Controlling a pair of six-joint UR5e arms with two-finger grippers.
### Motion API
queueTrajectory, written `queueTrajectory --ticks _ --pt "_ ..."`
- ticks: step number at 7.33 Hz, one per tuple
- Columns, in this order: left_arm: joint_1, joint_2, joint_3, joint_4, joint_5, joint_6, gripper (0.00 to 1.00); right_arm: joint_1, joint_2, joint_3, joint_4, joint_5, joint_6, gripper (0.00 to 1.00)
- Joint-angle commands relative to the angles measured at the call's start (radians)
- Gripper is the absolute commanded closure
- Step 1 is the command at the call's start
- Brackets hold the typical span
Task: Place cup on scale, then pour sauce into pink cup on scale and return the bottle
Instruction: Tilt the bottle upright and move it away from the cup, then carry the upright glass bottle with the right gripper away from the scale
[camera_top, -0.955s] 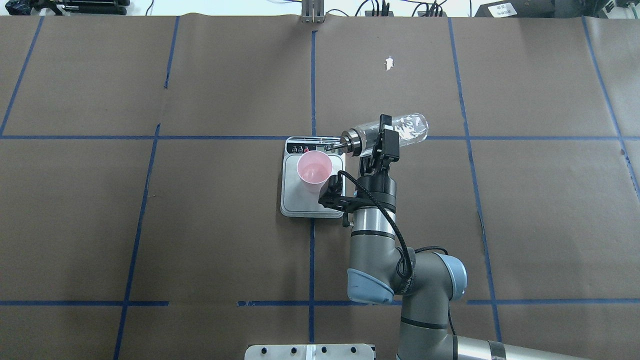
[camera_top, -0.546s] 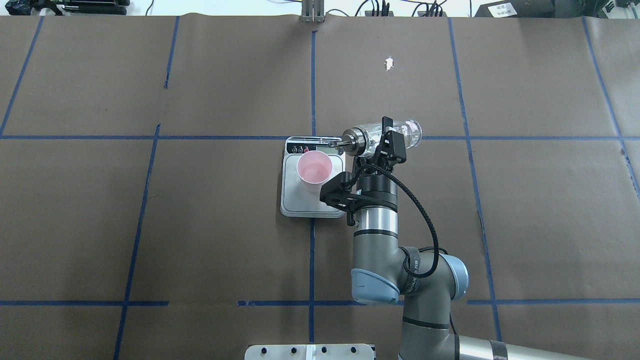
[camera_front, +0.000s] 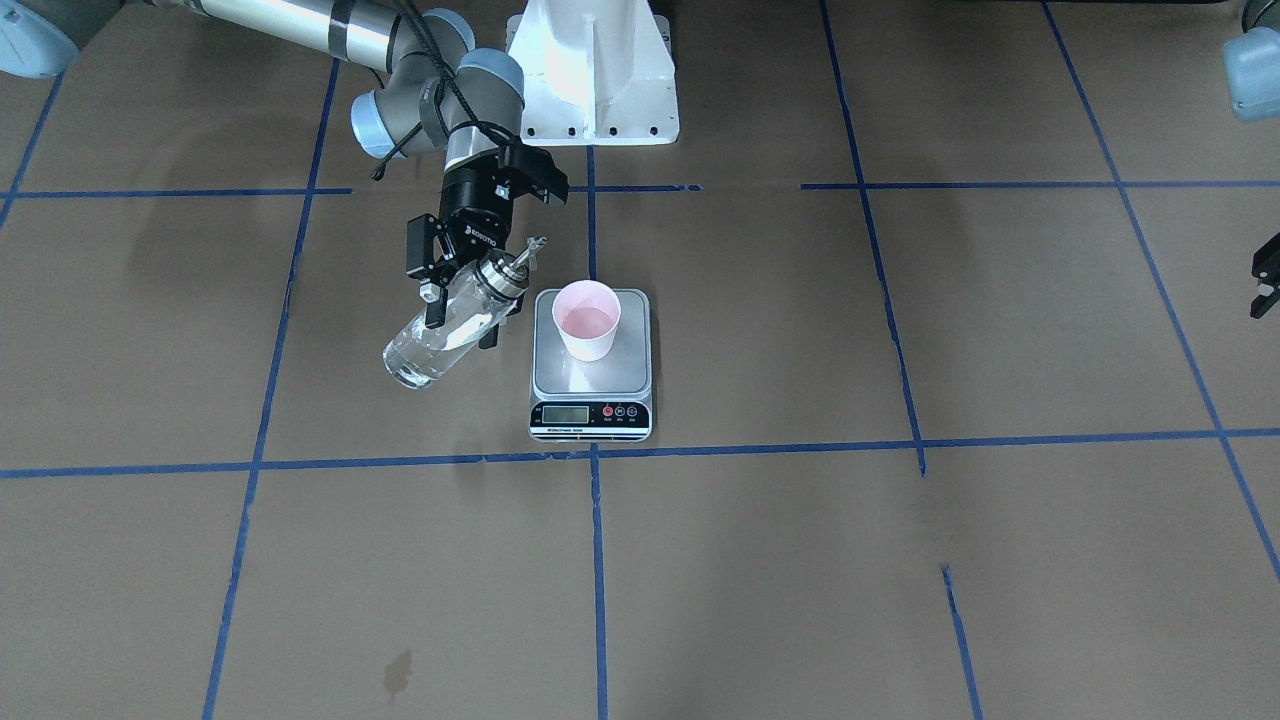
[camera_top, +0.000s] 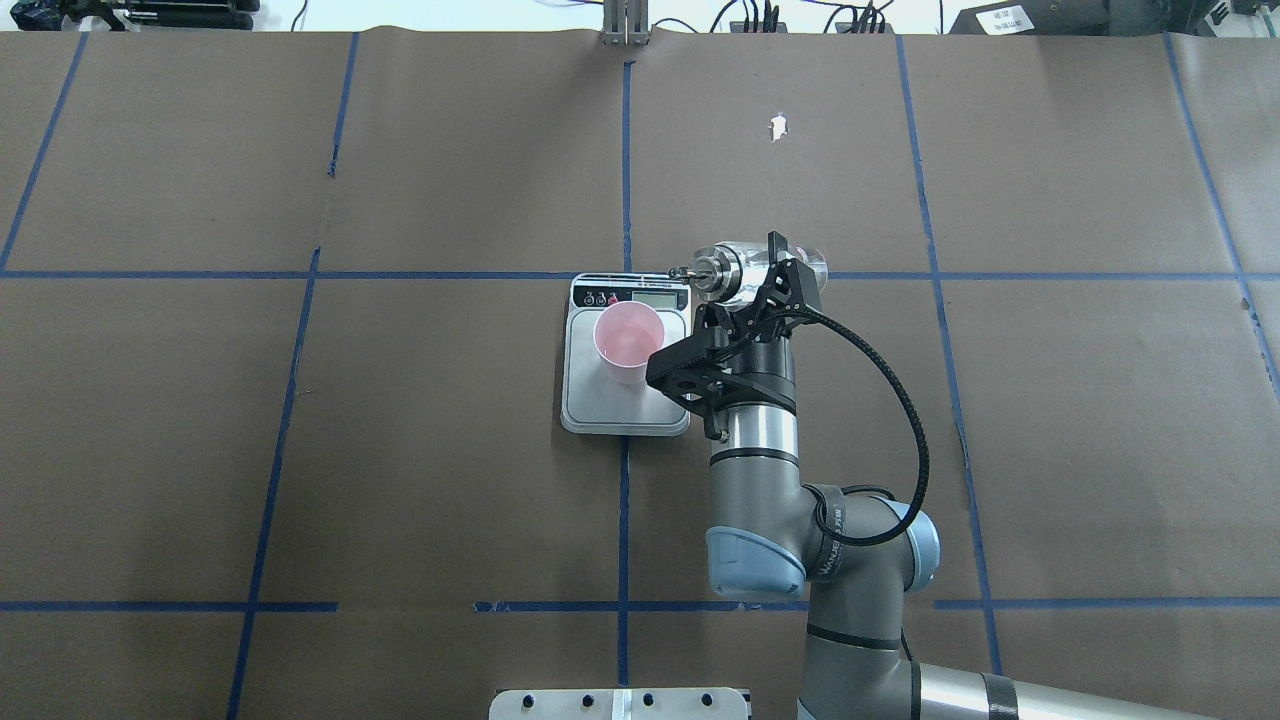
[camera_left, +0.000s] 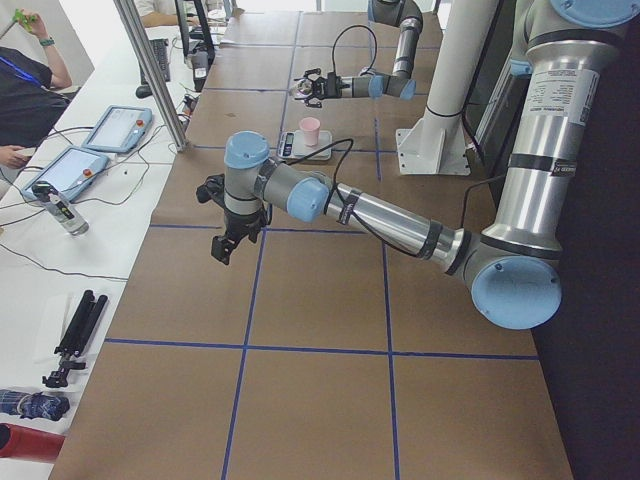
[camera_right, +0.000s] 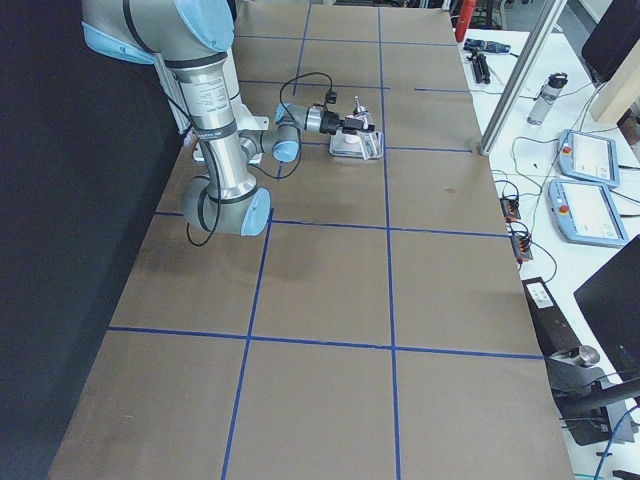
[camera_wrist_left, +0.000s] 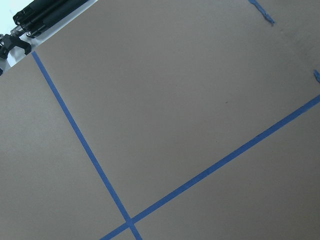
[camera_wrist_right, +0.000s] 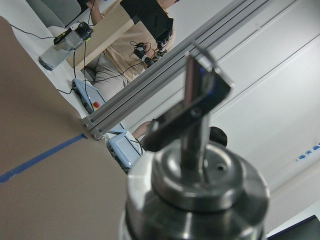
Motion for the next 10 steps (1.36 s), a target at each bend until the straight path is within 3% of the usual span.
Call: queueTrajectory --ticks 1,5,6,10 --pt "0.000 -0.001 -0.013 0.001 0.000 -0.002 0.00 0.020 -0.003 0.014 0.002 0.047 0.078 1.00" --pt "-0.001 0.002 -0.034 0.001 0.002 -0.002 0.00 0.097 -0.118 0.151 0.003 0.224 0.346 1.00" --pt "-0.001 0.012 -0.025 0.001 -0.001 0.000 0.00 0.123 -0.143 0.163 0.002 0.293 0.502 1.00" --pt "-0.001 0.018 -0.008 -0.002 -0.023 0.000 0.00 0.259 -0.310 0.292 -0.006 0.553 0.794 1.00"
